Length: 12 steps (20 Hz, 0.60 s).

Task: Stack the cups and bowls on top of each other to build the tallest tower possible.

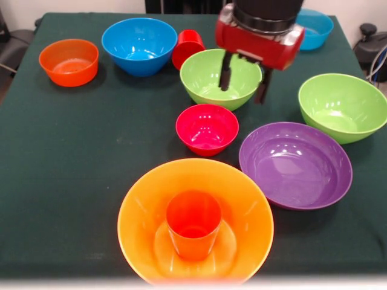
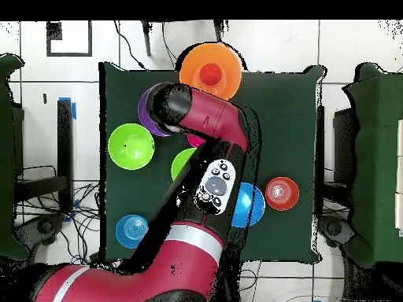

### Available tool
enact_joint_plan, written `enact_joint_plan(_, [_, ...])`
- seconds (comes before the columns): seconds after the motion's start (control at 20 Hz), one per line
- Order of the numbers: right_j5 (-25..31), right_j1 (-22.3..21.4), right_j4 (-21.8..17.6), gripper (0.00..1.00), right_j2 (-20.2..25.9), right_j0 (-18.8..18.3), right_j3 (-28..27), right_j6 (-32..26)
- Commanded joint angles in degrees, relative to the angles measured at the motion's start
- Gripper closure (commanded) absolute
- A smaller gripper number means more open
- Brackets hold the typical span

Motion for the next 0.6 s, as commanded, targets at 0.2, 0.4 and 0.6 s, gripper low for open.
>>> enact_joint_plan(0.2, [-0.58,3.54,-2.79,0.0,8.99,-3.68,-1.43,1.38])
enact_joint_plan(0.4, [-1.55,4.05,-2.81,0.0,10.15,-4.47,-1.89,0.39])
enact_joint_plan(0.6, [0.01,4.73,-3.03,0.0,10.28,-3.96,-3.68,1.01])
